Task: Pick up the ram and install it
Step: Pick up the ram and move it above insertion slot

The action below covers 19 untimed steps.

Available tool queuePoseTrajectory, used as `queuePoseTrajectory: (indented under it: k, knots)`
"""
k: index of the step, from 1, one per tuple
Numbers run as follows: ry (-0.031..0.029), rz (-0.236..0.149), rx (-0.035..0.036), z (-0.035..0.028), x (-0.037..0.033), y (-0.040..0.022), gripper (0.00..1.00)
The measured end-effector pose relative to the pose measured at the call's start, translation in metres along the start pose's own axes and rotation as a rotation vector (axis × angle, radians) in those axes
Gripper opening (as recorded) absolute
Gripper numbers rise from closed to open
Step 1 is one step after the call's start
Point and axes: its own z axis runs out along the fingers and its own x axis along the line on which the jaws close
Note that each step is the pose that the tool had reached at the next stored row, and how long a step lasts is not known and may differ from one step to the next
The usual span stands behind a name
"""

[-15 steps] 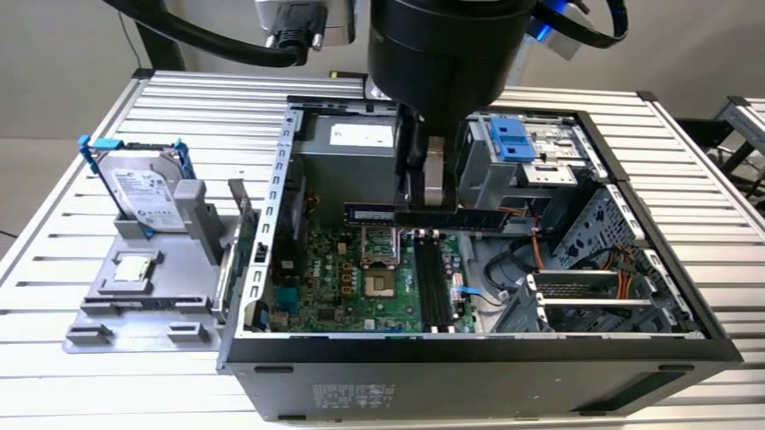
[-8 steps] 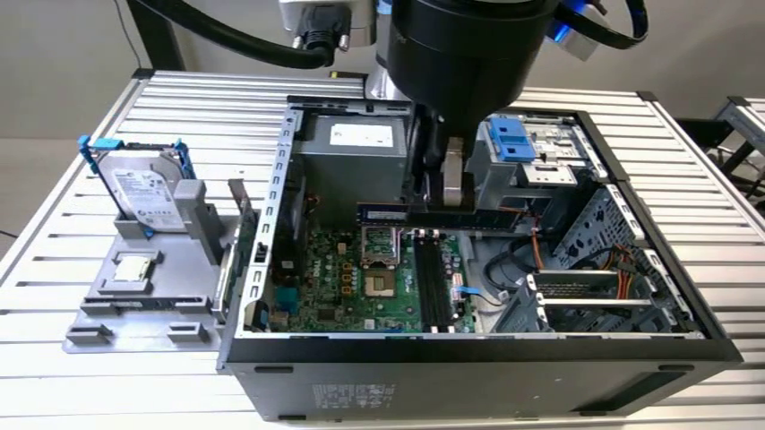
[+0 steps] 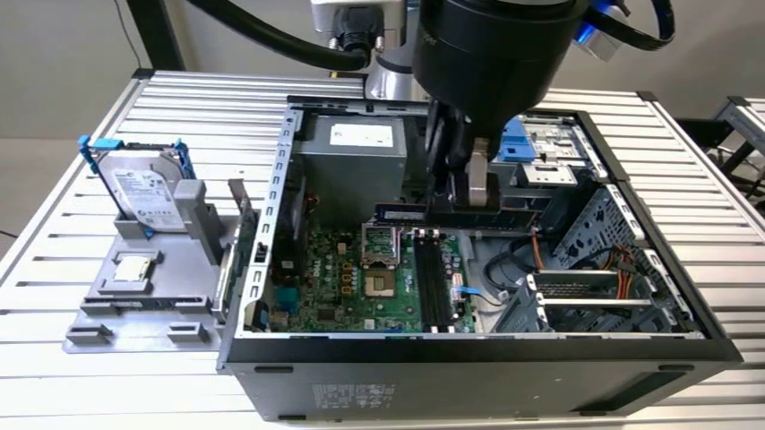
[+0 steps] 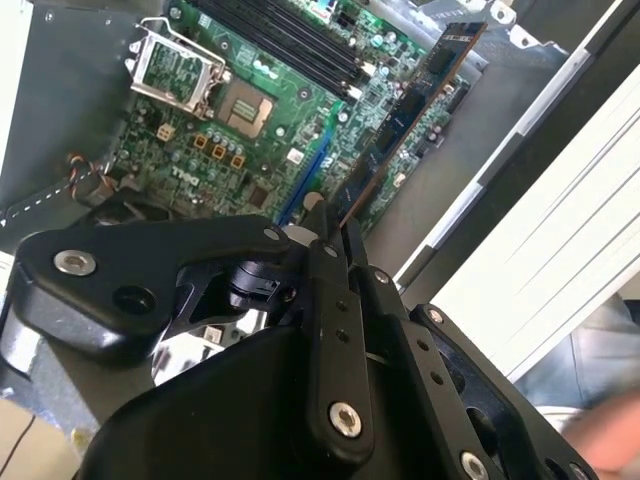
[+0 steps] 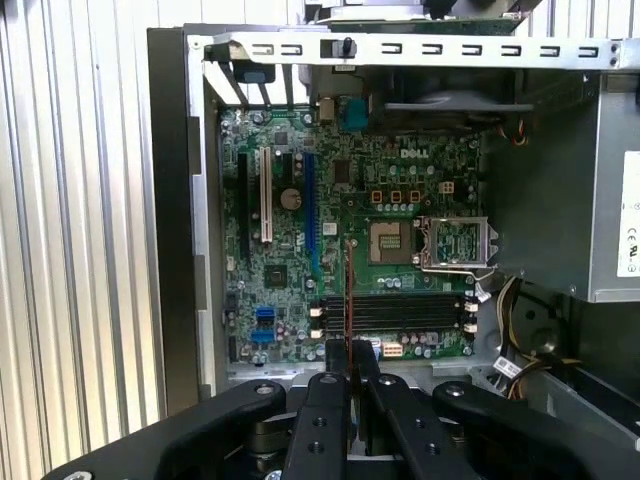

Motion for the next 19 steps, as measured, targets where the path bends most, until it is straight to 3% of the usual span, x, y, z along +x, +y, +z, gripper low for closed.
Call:
queuePoseTrajectory:
  k: [3,11,19]
  knots:
    - [0.0000,0.000,0.0000,0.0000,-0.0001,-0.0038,0.00]
    - [-0.0001,0.000,0.0000,0.0000,-0.0002,-0.0061,0.00]
    - [0.0000,0.000,0.0000,0.0006,-0.0009,-0.0240,0.00]
